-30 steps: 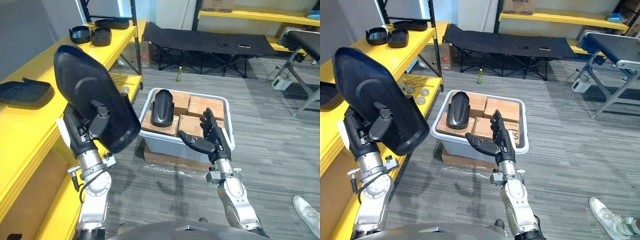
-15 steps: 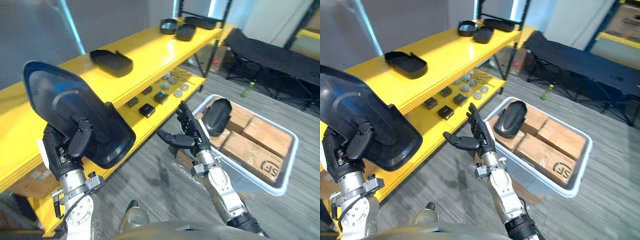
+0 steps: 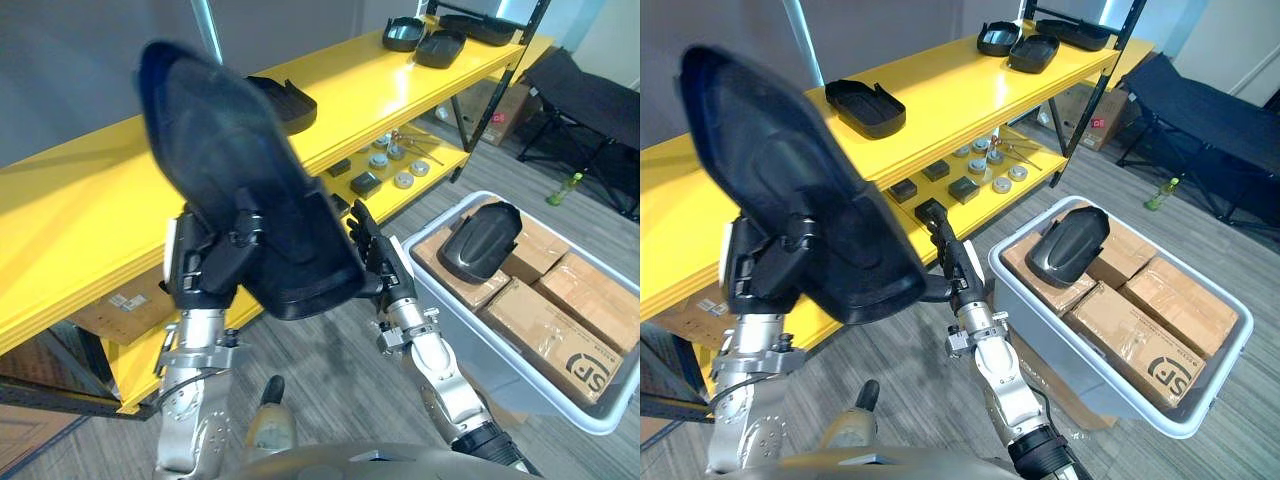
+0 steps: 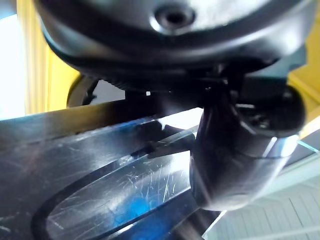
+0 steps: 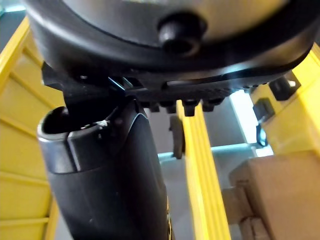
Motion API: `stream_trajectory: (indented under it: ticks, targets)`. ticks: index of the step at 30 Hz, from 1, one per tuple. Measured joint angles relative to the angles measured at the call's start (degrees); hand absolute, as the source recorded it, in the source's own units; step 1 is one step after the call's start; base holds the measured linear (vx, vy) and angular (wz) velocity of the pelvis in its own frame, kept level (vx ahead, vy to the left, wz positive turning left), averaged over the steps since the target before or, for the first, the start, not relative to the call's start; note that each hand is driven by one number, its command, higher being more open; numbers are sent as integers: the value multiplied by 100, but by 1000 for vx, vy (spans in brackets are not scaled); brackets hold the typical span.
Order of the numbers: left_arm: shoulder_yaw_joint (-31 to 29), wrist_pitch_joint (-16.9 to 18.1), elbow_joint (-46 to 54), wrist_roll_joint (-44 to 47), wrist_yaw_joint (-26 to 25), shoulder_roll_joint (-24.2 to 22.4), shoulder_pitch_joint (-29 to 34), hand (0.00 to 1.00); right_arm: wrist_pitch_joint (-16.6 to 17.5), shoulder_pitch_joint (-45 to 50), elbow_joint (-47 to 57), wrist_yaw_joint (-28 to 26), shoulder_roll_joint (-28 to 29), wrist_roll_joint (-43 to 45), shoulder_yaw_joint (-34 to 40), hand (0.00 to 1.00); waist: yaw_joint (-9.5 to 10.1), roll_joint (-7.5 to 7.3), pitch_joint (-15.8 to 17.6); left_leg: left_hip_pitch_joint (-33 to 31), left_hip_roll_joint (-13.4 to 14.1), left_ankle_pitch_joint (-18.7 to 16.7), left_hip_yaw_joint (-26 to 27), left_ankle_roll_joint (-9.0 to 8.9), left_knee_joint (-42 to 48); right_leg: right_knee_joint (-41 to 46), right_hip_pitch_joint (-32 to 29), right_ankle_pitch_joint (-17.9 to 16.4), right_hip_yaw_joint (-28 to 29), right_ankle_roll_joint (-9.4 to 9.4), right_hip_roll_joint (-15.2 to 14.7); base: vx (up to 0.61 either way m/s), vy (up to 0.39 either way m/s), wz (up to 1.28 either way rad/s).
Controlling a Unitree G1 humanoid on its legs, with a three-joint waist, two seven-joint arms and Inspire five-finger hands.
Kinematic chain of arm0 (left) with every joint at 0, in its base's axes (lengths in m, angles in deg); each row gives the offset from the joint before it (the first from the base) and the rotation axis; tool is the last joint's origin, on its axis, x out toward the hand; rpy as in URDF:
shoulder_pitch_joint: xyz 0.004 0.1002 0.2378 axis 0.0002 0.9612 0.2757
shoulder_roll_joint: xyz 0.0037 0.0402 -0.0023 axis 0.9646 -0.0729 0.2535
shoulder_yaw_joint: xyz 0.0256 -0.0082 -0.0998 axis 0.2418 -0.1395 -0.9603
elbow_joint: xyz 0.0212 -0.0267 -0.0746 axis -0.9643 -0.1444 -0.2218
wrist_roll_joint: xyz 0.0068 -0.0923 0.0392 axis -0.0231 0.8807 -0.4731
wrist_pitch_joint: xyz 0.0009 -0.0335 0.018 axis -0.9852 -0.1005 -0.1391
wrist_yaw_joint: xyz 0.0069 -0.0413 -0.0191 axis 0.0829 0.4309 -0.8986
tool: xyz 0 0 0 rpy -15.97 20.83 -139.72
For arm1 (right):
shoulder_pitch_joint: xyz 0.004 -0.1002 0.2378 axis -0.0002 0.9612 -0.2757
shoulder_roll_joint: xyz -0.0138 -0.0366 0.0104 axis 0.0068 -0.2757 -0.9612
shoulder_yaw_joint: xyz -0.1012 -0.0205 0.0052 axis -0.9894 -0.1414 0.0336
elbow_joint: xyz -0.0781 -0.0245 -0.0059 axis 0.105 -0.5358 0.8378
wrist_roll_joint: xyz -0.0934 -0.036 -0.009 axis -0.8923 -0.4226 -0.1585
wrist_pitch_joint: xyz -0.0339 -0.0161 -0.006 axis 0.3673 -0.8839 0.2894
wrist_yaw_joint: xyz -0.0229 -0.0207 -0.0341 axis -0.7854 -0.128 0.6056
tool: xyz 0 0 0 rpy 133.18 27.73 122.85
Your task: Walk over and take three plastic housings, then place them on the shelf
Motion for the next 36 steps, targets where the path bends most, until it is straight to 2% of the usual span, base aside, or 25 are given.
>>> stream_trajectory:
  ticks: [5, 6, 7, 8, 9, 10, 11, 12, 13, 14, 15, 16, 17, 18, 19, 20, 21, 23, 25, 26, 27, 30, 31, 34, 36]
  targets:
    - [32, 175, -4, 365, 128, -1, -46, 0, 172, 217, 13, 27, -94, -163, 96, 100, -100, -13, 96, -59, 123, -72, 131, 13, 205, 88, -8, -53, 28, -34, 107, -66, -31, -1]
    - [23, 198, -4, 375, 115, 0, -49, 0, 186, 194, 24, 58, -89, -147, 96, 100, -87, -28, 145, -119, 118, -206, 138, -17, 379, 160, -16, -95, 42, -35, 88, -49, 55, -4]
    - [-16, 250, -4, 369, 18, 8, -44, 0, 249, 117, 62, 134, -45, -44, 93, 100, -61, -96, 299, -348, 48, -591, 139, -58, 1086, 444, -42, -246, 97, -2, -18, -41, 54, -5]
    - [-26, 250, -4, 368, -10, 7, -40, 0, 264, 105, 62, 145, -32, -12, 93, 100, -50, -102, 314, -393, 40, -672, 139, -68, 1217, 495, -46, -284, 111, 8, -35, -45, 84, -9]
    - [-76, 249, -4, 356, -113, 5, -36, 0, 314, 61, 65, 162, 48, 74, 88, 100, -4, -128, 365, -568, -15, -1024, 140, -71, 1802, 716, -53, -436, 181, 71, -123, -27, 134, -7]
    - [-157, 247, 2, 312, -179, -2, -37, 0, 355, 31, 100, 178, 162, 75, 95, 100, 59, -139, 372, -794, -96, -1447, 193, 54, 2516, 902, -29, -566, 238, 72, -248, -14, 174, -8]
    - [-208, 244, 4, 250, -201, 1, -36, 0, 358, 0, 110, 178, 203, 89, 94, 100, 94, -215, 416, -866, -154, -1618, 270, 189, 2834, 931, 7, -597, 277, 71, -350, 45, 245, -13]
    - [-290, 225, 4, 152, -246, 16, -35, 0, 358, -44, 120, 141, 248, 228, 95, 100, 165, -243, 431, -918, -220, -1857, 516, 523, 3279, 925, 112, -630, 324, 32, -473, 119, 229, -12]
    - [-346, 211, 22, 33, -311, 73, -26, 0, 360, -3, 260, 106, 290, 506, 99, 100, 234, -251, 372, -876, -361, -2209, 830, 709, 3500, 912, 286, -713, 336, -198, -597, 162, 219, -2]
    - [-415, 215, 27, -9, -324, 77, -39, 0, 392, -5, 329, 81, 302, 615, 106, 100, 192, -255, 329, -869, -410, -2342, 845, 473, 3514, 1257, 200, -549, 467, -405, -679, 192, 241, 31]
    - [-582, 213, 26, -54, -358, 75, -48, 0, 467, -78, 358, 8, 359, 798, 109, 100, 123, -289, 320, -861, -610, -2441, 810, 477, 3545, 2301, -406, 31, 1038, -1030, -890, 184, 300, 54]
    - [-766, 212, 29, -177, -495, 137, -29, 0, 476, -89, 373, -88, 435, 949, 108, 100, 41, -306, 319, -709, -737, -2437, 736, 560, 3340, 3028, -897, 900, 1575, -1223, -918, 178, 313, 56]
    - [-862, 214, 55, -211, -591, 151, -32, 0, 475, -93, 372, -151, 456, 978, 107, 100, 10, -270, 338, -627, -745, -2424, 676, 649, 3227, 3305, -1092, 926, 1761, -1079, -833, 232, 194, 52]
    - [-1088, 218, 122, -307, -818, 177, -33, 0, 477, -146, 383, -249, 551, 971, 78, 100, -19, -286, 334, -448, -750, -2367, 523, 776, 2998, 3747, -1449, 492, 1861, -990, -525, 370, 85, 51]
    - [-1332, 228, 128, -348, -1024, 175, -47, 0, 477, -277, 387, -288, 558, 955, 29, 100, -64, -272, 344, -195, -745, -2310, 396, 814, 2691, 3531, -1569, 56, 1879, -960, -41, 320, 42, 54]
    - [-1411, 235, 127, -350, -1115, 160, -57, 0, 482, -342, 419, -300, 548, 938, 33, 100, -78, -267, 337, -69, -749, -2269, 329, 819, 2520, 3172, -1595, -95, 1877, -933, 207, 388, 5, 87]
    - [-1454, 284, 92, -344, -1318, 154, -142, 0, 612, -478, 572, -283, 453, 881, 99, 100, -113, -240, 321, 111, -783, -2151, 98, 772, 2226, 2077, -1666, -225, 1908, -913, 723, 247, -32, 90]
    - [-1455, 400, -29, -348, -1415, 140, -253, 0, 737, -644, 790, -238, 300, 694, 295, 100, -126, -232, 313, 188, -898, -2146, -226, 755, 2127, 1384, -1952, -151, 2192, -799, 971, 349, -90, 116]
    - [-1463, 404, -46, -367, -1608, 106, -199, 0, 740, -767, 935, -228, 217, 699, 466, 100, -157, -278, 285, 268, -1008, -2184, -489, 687, 2125, 821, -2031, 94, 2409, -631, 1008, 352, -173, 113]
    - [-1475, 402, -47, -374, -1720, 109, -121, 0, 753, -864, 962, -204, 207, 698, 603, 100, -165, -374, 229, 316, -1140, -2268, -659, 559, 2129, 373, -2007, 859, 2441, -692, 925, 335, -262, 121]
    - [-1501, 374, -101, -384, -1779, -45, -60, 0, 746, -994, 926, -160, 104, 713, 718, 100, -126, -248, 188, 392, -1060, -2359, -847, 474, 2111, 386, -1871, 1006, 2279, -588, 950, 317, -256, 100]
    - [-1537, 324, -97, -235, -1863, -348, 183, 0, 733, -1223, 922, -80, -131, 709, 989, 100, 30, 39, -7, 430, -625, -2236, -707, 388, 1687, -256, -1512, 1112, 1830, -773, 1224, 247, -205, 64]
    - [-1540, 219, -97, -139, -1833, -375, 196, 0, 734, -1232, 922, -44, -174, 710, 1254, 100, 21, 38, -20, 493, -446, -1987, -217, 413, 1346, -604, -1266, 1186, 1557, -847, 1235, 181, -163, 83]
    - [-1568, 198, -98, -174, -1601, -412, 169, 0, 736, -1215, 929, 77, -159, 714, 1810, 100, -69, 34, -39, 580, -239, -1695, 756, 439, 846, -898, -1050, 1215, 1129, -875, 1218, 126, -127, 77]
    - [-1569, 197, -103, -233, -1602, -426, 176, 0, 736, -1148, 949, 134, -102, 720, 1956, 100, -56, 25, -49, 594, -255, -1624, 738, 426, 713, -1015, -983, 1226, 1064, -861, 1213, 45, -35, 29]
